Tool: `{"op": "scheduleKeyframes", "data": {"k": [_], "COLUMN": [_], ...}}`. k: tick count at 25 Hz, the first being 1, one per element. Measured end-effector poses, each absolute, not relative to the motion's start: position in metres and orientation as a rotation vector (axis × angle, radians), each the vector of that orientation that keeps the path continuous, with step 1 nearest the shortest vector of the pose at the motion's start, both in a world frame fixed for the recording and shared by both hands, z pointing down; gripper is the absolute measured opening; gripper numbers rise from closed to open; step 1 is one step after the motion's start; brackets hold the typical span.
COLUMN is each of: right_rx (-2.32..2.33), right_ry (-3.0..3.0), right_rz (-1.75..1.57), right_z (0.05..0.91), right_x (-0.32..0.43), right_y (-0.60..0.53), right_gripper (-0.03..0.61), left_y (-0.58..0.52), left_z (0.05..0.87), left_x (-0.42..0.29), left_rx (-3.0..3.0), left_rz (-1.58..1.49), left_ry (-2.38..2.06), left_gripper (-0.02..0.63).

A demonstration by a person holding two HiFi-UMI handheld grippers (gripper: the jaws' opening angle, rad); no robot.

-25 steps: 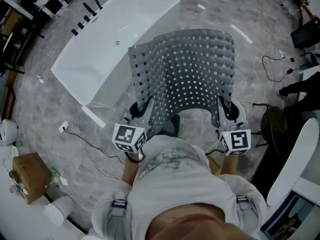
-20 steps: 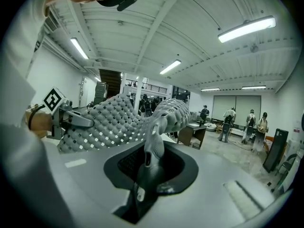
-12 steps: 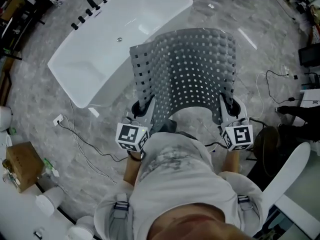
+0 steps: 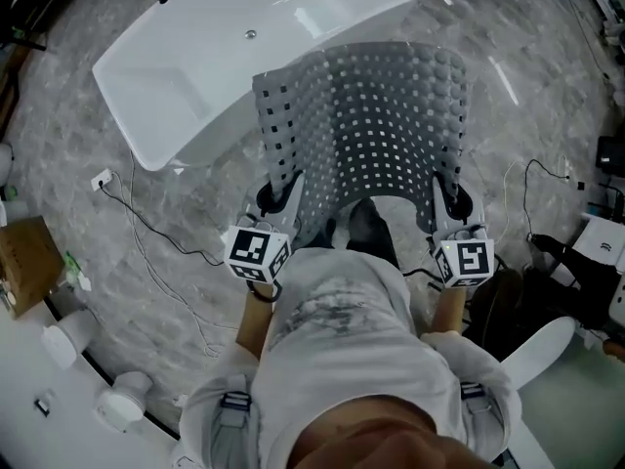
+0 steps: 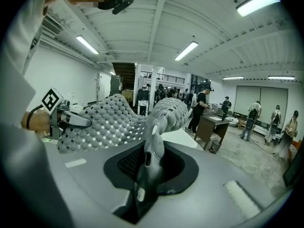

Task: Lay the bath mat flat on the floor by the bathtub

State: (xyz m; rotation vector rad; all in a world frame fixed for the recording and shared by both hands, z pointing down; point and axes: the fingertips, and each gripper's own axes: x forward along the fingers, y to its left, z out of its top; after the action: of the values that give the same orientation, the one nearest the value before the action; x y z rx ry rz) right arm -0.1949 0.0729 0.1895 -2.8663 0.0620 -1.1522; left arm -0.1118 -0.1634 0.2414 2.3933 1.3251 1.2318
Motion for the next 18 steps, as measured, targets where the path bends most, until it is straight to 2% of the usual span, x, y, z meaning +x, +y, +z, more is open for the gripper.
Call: {"op": "scheduleKeyframes", "data": {"k": [4,11,18], "right_rx": [-2.837,-2.728,-2.674], "right_ry": [0.160,0.387,0.571], "right_rz": [-1.166,-1.245,-1.222], "right_z": [0.221,0.316,0.343], "right_x": [-0.198,-0.139,-0.127], "right_y": [0.097,0.133,0.141], "right_gripper": [0.057,0.057,0.057], "left_y": [-0.149,-0.116,-0.118], "left_z": [0.259,0.341,0.356], "left_x": [-0.127,-0.097,-0.109], "left_rx": [2.429,2.462,2.534], "left_rz": [1.268,1.390,1.411], "left_ry": [1.233,1.035,0.822], "left_gripper": [0.083,0.083,0.083]}}
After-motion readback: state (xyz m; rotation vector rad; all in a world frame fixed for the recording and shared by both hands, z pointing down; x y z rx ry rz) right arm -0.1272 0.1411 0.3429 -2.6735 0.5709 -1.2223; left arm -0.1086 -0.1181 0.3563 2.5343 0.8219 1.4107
